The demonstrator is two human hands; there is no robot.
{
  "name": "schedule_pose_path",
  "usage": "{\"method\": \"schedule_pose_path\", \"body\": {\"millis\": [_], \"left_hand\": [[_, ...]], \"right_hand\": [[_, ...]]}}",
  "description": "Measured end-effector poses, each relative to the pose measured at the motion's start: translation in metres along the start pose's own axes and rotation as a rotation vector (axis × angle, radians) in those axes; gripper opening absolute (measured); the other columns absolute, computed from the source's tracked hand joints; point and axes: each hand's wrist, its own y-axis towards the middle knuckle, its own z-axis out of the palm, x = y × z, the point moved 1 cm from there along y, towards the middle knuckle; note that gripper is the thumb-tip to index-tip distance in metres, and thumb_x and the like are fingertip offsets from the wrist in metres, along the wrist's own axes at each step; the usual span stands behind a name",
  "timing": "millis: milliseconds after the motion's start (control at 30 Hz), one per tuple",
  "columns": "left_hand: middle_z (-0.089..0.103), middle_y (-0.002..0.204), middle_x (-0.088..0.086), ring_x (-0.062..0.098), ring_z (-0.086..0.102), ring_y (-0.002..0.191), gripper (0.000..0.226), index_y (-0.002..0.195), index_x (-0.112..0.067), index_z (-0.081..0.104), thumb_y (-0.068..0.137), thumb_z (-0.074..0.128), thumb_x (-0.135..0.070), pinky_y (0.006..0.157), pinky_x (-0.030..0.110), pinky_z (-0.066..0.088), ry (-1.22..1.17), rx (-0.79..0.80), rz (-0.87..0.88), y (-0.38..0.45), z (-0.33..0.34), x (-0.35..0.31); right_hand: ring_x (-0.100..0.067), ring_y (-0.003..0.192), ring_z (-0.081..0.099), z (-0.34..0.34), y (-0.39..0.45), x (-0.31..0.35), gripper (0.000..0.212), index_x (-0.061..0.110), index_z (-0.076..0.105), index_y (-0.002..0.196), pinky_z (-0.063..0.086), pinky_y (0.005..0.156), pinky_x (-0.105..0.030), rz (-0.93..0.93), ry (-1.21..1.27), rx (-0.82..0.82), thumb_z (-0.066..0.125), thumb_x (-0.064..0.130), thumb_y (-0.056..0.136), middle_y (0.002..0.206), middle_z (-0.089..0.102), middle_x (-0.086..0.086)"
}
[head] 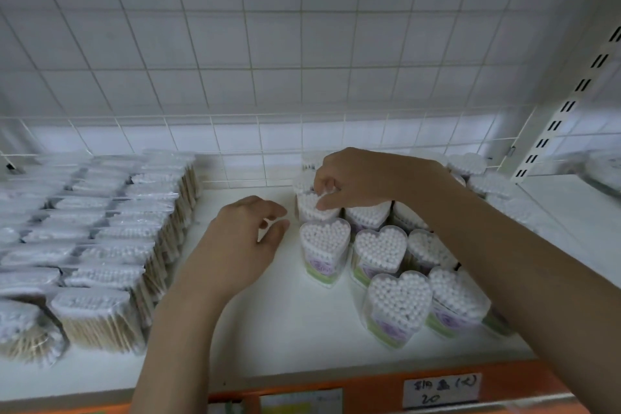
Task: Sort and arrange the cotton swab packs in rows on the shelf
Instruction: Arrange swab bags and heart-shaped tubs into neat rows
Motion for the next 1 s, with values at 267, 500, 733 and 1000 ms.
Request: {"method": "schedule_pose_path", "body": {"millis": [267, 500, 733, 1000], "left_hand": [[0.066, 0.094, -0.012, -0.002, 0.059, 0.078, 0.019, 0.100, -0.023, 0.072, 0.088, 0.058, -0.017, 0.069, 0.004, 0.037, -0.068, 0.143, 0.064, 0.002, 0.013, 0.002], [0.069, 0.098, -0.001, 0.014, 0.063, 0.084, 0.018, 0.100, -0.016, 0.070, 0.089, 0.057, -0.017, 0.079, 0.031, 0.048, 0.014, 0.060, 0.013, 0.021, 0.005, 0.004], [0.067, 0.102, -0.001, 0.015, 0.062, 0.088, 0.020, 0.105, -0.016, 0.068, 0.090, 0.056, -0.018, 0.084, 0.035, 0.048, 0.041, 0.063, -0.047, 0.026, 0.001, 0.008], [0.066, 0.101, -0.002, 0.015, 0.062, 0.089, 0.021, 0.107, -0.015, 0.067, 0.090, 0.055, -0.022, 0.083, 0.033, 0.047, 0.072, 0.047, -0.121, 0.021, -0.005, 0.019]], "right_hand": [[-0.032, 0.092, 0.058, 0.002, 0.001, -0.001, 0.038, -0.001, 0.061, 0.104, 0.046, 0.081, -0.040, -0.011, 0.000, 0.018, 0.055, 0.034, 0.089, 0.102, 0.061, -0.015], [-0.014, 0.090, 0.054, -0.015, 0.013, -0.012, 0.025, 0.006, 0.064, 0.104, 0.039, 0.077, -0.024, -0.028, -0.004, -0.106, 0.043, 0.016, 0.094, 0.099, 0.059, 0.004], [-0.015, 0.114, 0.047, -0.014, 0.043, -0.016, 0.044, 0.027, 0.051, 0.129, 0.040, 0.098, -0.037, -0.104, -0.017, 0.047, 0.051, 0.012, 0.088, 0.127, 0.051, 0.002], [-0.012, 0.098, 0.050, -0.014, 0.057, -0.015, 0.043, 0.028, 0.056, 0.119, 0.041, 0.081, -0.027, -0.088, -0.032, 0.083, 0.065, 0.045, 0.081, 0.109, 0.052, 0.008]]}}
